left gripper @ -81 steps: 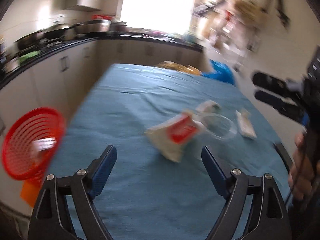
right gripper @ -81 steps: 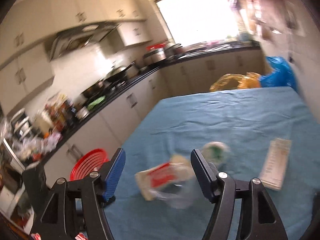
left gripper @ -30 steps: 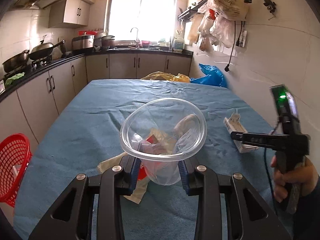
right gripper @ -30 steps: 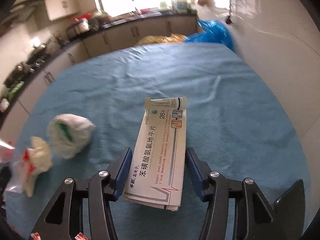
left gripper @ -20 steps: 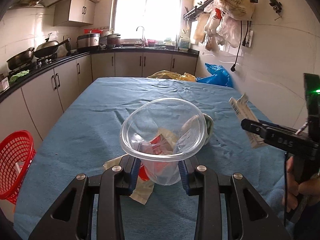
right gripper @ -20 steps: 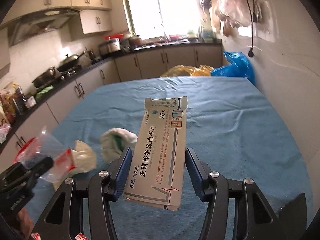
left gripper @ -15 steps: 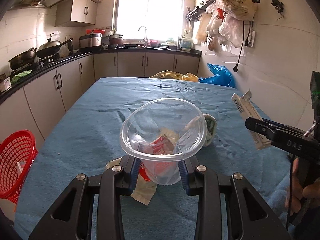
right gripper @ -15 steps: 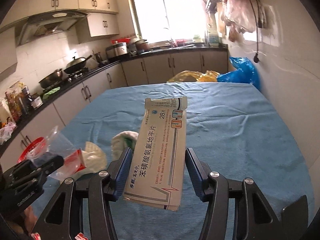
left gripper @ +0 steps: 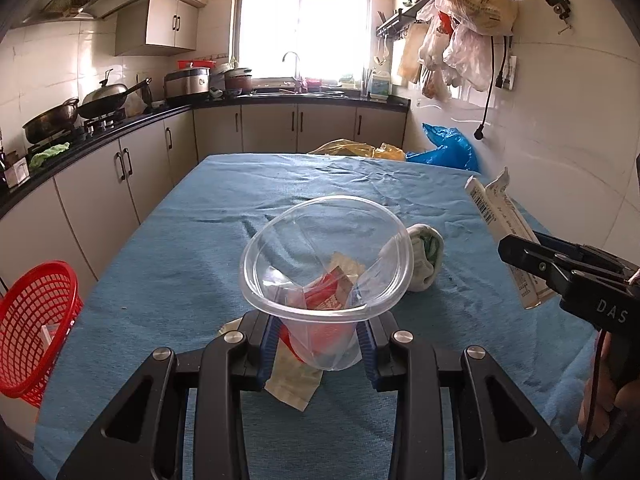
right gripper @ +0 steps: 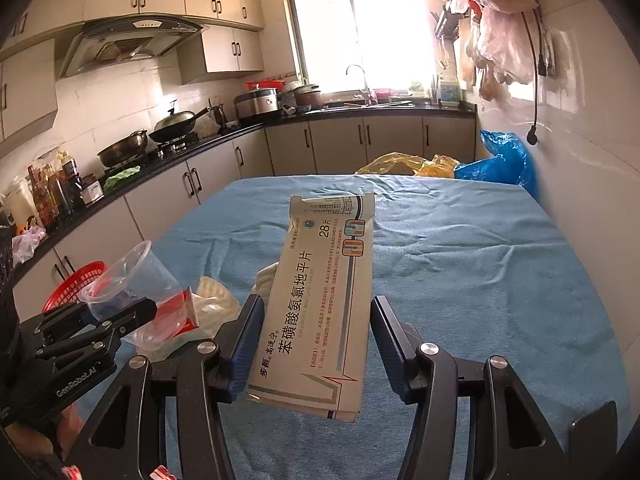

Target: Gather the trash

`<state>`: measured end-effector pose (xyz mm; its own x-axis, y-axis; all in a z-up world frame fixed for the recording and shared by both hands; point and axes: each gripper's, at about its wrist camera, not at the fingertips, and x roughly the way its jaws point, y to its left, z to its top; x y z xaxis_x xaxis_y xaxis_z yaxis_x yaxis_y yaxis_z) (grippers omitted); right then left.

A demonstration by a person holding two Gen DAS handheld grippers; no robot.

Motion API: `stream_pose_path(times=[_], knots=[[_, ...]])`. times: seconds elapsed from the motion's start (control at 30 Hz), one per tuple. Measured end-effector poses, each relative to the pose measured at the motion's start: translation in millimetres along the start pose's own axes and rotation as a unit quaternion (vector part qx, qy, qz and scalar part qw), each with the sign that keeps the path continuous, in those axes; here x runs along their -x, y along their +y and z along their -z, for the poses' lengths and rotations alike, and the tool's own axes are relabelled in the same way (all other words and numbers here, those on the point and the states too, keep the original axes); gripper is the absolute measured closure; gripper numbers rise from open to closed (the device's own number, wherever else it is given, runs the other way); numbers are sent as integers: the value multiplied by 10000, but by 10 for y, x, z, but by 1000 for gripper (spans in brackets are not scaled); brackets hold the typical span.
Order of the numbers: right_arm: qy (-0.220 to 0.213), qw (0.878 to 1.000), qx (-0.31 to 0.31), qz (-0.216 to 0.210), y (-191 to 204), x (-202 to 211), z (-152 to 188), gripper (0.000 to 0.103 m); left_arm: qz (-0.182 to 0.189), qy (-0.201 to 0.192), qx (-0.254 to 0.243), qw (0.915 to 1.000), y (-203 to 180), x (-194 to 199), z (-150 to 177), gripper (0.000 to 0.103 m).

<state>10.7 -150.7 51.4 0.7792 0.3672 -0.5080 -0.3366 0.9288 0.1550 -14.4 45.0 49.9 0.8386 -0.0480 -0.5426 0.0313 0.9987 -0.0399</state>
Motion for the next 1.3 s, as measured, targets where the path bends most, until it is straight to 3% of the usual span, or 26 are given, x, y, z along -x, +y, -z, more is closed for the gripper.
stream_pose_path(times=[1.3], knots=[[-136,9998,154,-45,65,38,17,44,-66,-33,-48,10000,-2,-25,21,69]])
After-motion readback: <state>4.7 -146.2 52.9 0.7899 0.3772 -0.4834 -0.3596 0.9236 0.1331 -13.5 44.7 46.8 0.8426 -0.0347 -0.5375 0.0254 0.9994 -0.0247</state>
